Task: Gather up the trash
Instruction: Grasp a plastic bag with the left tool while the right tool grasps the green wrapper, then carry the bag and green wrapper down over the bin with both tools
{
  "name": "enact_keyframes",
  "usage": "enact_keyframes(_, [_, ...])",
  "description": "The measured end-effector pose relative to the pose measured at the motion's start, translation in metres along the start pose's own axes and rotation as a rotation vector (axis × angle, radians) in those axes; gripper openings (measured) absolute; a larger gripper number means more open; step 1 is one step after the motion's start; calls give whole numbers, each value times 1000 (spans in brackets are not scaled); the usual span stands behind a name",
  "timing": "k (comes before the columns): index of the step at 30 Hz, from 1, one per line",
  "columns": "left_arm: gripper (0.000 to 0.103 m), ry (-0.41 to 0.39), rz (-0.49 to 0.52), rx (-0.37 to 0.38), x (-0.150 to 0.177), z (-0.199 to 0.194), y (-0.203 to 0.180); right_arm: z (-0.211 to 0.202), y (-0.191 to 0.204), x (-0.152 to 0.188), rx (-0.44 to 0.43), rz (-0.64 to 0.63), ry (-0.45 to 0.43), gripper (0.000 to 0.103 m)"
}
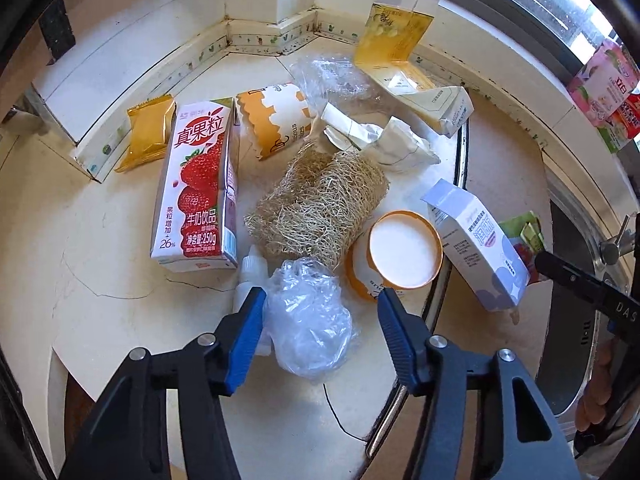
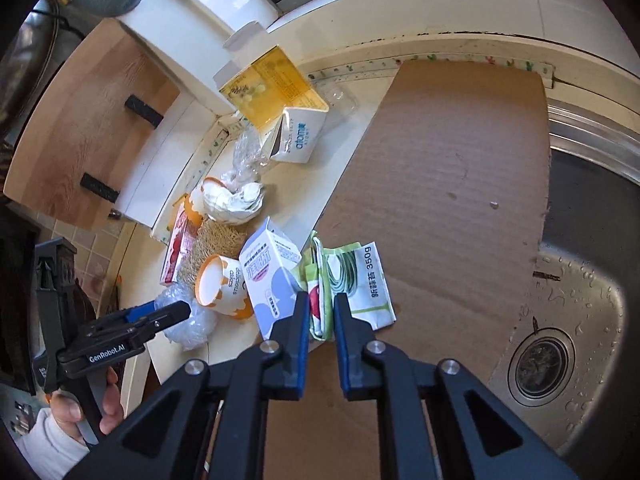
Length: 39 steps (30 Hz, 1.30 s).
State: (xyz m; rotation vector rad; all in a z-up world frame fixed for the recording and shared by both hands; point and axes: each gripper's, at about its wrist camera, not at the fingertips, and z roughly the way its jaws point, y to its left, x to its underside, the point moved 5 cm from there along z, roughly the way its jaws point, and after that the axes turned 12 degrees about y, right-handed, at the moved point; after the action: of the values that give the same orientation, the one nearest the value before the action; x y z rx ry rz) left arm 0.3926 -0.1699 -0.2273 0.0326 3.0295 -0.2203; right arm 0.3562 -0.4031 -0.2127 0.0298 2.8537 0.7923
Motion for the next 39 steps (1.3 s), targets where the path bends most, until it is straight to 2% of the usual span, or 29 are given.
enact_keyframes(2, [55,7,7,-9,1,3,-1,-4,2,-1,9,-1,-13,9])
enact_keyframes(3, [45,13,10,-10,3,5,-1,-6,2,-1,12,-2,-18,9])
enact_keyframes(4, [28,25,17,-12,4,7,-2,-8,3,-1,14,0,-26,9])
enact_keyframes(10, [20,2,56,4,16,-5,-7,-28,8,4,14,25,-80,8])
enact_keyframes(15, [19,-39,48,68,34,-38,-4,-51,27,17,17,11,-135,8])
enact_keyframes(19, [19,-72,42,121,59,-73,5,-71,52,37,30,-15,-188,8])
enact_keyframes(23, [19,-139,70,196,94,-123,17,-90,87,64,45,-39,-233,8])
enact_keyframes(26, [19,-195,113,254,119,-161,25,-102,119,89,77,-59,-269,8])
enact_keyframes(31, [19,-244,169,318,162,-200,47,-118,175,141,100,-69,-323,8])
enact_keyframes(39, [19,-245,217,367,243,-213,92,-103,244,228,108,-95,-312,8])
